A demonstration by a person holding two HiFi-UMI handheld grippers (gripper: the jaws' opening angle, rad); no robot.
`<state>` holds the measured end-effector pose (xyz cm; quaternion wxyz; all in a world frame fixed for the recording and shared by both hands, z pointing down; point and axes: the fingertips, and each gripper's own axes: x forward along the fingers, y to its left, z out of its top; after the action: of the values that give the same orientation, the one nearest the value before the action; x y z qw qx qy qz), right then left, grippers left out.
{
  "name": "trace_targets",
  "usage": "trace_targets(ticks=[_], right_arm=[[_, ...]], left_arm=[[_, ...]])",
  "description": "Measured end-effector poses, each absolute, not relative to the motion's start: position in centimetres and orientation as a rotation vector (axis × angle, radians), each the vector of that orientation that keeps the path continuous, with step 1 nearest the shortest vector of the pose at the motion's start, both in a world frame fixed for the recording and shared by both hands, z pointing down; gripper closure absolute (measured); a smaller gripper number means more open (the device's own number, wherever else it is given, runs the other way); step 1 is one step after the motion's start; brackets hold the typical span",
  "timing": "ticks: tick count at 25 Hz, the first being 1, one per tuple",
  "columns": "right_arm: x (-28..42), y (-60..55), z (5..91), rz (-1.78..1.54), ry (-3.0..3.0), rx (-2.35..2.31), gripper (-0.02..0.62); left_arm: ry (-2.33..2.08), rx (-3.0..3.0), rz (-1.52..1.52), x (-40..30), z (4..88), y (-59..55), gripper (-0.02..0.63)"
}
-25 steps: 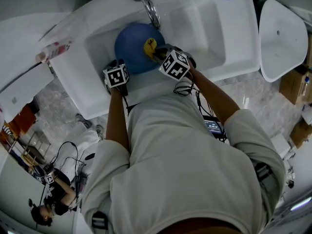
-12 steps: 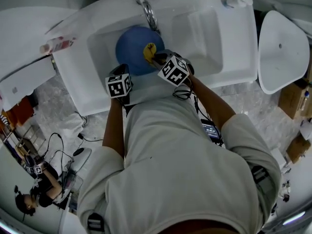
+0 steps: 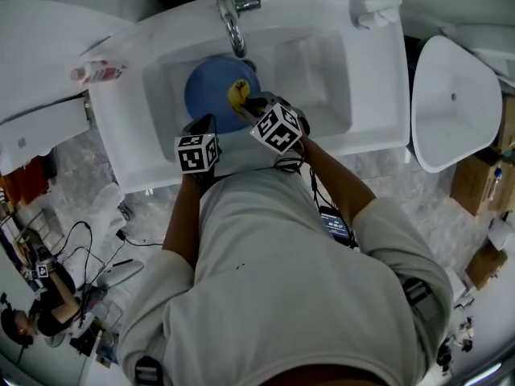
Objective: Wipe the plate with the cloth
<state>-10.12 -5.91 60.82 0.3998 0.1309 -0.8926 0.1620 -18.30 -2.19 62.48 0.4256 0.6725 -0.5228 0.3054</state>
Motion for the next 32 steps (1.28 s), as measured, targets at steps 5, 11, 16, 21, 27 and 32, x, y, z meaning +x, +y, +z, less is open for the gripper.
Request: trace_targets(ticks=[5, 11, 16, 21, 27, 32], right_arm=[[-8.7, -5.9, 58.4, 0.405, -2.262, 0.465, 0.548], [-7.7, -4.6, 56.4, 0.447, -2.253, 0.652, 0.548], [-5.9, -2.1, 52.8, 0.457, -2.250, 0.816, 0.548], [-4.8, -1.3, 50.4, 0.434, -2.285, 0.982, 0.548], [-1.8, 1.1, 47.2, 0.441, -2.275, 1.127, 0.548], [0.7, 0.8, 44.2, 0.401, -2.322, 1.179, 0.548]], left_arm=[[-1.304, 1.761, 0.712, -16.3, 60.2, -2.5, 0.581], [-1.329, 1.910, 0.687, -16.0, 57.4, -1.6, 0.581], [-1.375, 2.021, 0.571, -14.9, 52.8, 0.1, 0.581], [-1.396, 2.091, 0.496, -14.6, 49.9, 0.6, 0.580], [-1.391, 2.136, 0.413, -12.4, 47.7, 1.9, 0.580], [-1.442, 2.172, 0.380, -10.4, 44.9, 1.8, 0.580]])
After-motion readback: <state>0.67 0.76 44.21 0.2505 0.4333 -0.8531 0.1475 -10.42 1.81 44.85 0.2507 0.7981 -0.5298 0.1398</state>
